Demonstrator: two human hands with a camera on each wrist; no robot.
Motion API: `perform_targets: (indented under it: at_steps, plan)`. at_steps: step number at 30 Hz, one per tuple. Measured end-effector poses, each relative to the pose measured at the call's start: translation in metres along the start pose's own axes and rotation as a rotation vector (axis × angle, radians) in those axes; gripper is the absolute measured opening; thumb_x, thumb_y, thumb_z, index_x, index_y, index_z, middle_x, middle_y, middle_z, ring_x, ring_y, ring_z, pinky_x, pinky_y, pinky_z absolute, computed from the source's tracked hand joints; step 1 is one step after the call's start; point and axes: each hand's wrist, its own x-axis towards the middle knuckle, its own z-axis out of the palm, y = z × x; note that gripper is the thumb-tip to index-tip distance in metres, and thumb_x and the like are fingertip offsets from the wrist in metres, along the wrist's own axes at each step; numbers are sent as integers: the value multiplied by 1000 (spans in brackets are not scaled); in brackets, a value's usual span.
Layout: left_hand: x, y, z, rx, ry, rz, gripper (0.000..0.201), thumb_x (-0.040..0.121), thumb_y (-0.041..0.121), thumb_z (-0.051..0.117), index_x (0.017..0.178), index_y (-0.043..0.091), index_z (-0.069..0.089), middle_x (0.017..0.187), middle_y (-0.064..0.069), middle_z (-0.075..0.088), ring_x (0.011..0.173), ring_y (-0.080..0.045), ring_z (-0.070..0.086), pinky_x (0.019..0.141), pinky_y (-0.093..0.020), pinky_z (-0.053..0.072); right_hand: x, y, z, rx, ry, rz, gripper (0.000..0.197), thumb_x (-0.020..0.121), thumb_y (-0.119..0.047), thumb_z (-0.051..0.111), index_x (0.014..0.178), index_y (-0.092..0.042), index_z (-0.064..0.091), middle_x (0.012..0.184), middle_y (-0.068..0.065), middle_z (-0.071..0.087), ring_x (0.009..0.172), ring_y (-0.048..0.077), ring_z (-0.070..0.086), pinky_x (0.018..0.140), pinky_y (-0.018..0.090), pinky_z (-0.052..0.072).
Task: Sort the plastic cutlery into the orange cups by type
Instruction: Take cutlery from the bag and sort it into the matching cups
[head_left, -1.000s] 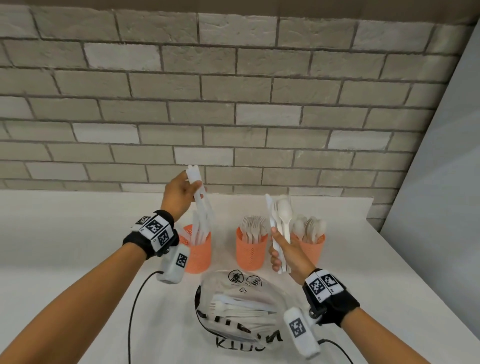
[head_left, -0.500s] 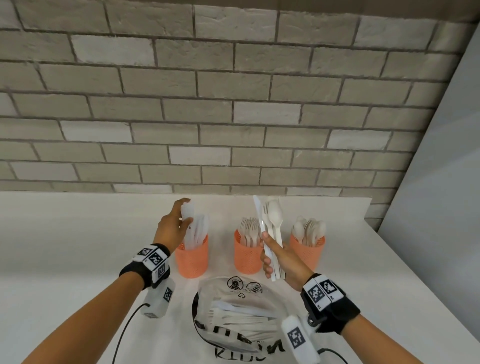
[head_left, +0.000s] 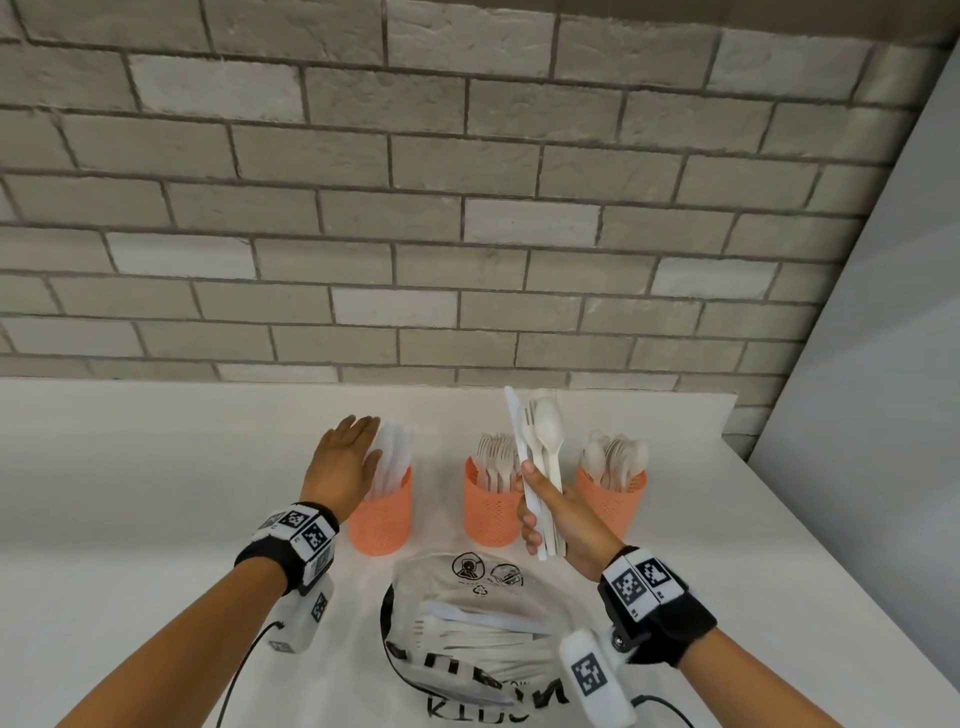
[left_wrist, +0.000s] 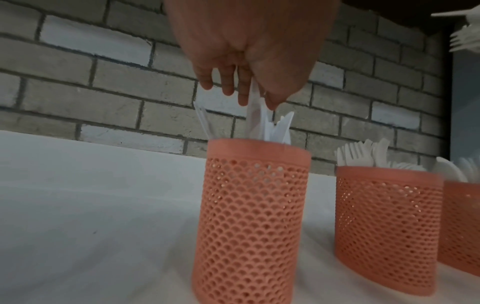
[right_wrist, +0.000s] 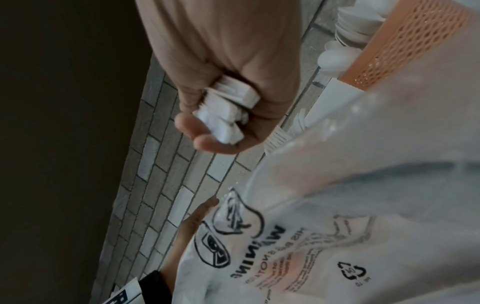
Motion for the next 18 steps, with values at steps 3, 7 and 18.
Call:
perform_targets:
  at_steps: [3,7,18]
  plan:
    - [0,12,-12,4,6,-10,56,99,30,34,149,15,14,154,-10,25,145,-27,17,118,-43,12,0,0,2,31,-13,10,27,93,-41,44,86,-15,50,48,-3,47,37,10,41,40,22,40]
    - [0,52,-35,-299,118,-18,49,97,31,40,141,10,39,147,-10,39,138,-25,33,113,-34,25,1,-1,5,86,-44,37,30,92,-42,43,82,-15,52,48,-3,48,35,8,40,40,21,37]
    - [2,142,-62,-1159,-260,-186,19,87,5,61,104,3,54,76,-7,63,51,-5,64,54,-19,54,0,0,16,70,-73,32,34,89,-42,47,77,-12,59,51,2,55,35,10,46,37,18,37]
